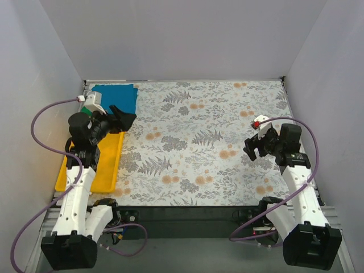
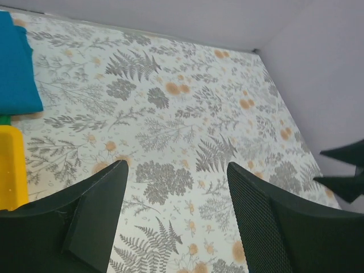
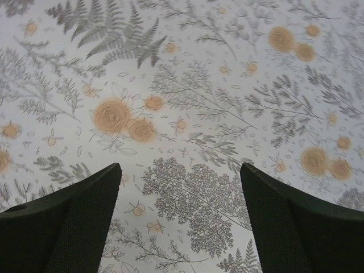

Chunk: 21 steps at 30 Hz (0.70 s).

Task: Fold and stack the t-shirts
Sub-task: Neatly place the folded tshirt to the corner, then reset both grippers

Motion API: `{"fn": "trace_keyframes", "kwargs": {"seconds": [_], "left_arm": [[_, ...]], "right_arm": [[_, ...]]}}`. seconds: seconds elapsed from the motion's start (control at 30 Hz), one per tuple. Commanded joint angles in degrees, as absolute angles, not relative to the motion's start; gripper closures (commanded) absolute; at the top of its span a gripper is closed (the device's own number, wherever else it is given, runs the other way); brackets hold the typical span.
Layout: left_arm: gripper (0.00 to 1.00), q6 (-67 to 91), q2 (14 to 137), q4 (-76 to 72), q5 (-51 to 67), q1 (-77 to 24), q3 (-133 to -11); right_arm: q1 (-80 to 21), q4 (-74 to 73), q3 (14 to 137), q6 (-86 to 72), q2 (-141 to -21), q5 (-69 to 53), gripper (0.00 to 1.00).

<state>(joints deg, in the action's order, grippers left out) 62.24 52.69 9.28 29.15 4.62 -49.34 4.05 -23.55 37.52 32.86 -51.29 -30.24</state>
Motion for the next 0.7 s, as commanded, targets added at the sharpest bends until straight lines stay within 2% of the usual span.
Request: {"fn": "trace_keyframes", "kwargs": {"seconds": [0.0, 0.07, 0.13, 0.2, 0.67], "left_arm": [[0.30, 56.2, 48.0, 13.2, 26.9, 0.8, -43.8], [0.28, 54.9, 44.1, 14.2, 24.0, -1.9, -43.0], [0.27, 54.8, 42.1, 15.5, 22.2, -2.2, -42.6], [0.27, 54.9, 41.0, 16.2, 20.9, -2.3, -42.1], [0.21, 55.9, 38.8, 19.5, 12.4, -2.3, -41.7]], "right_arm": [[4.7, -14.0, 38.2, 20.5, -46.5, -18.6, 0.09], [4.7, -11.5, 37.4, 12.4, -44.7, -8.4, 0.02], [4.7, -9.3, 36.2, 7.6, -42.8, 1.9, 0.02], [4.7, -9.1, 36.2, 4.5, -42.0, 6.1, 0.02], [4.7, -10.3, 36.0, 2.2, -41.1, 8.4, 0.05]]}}
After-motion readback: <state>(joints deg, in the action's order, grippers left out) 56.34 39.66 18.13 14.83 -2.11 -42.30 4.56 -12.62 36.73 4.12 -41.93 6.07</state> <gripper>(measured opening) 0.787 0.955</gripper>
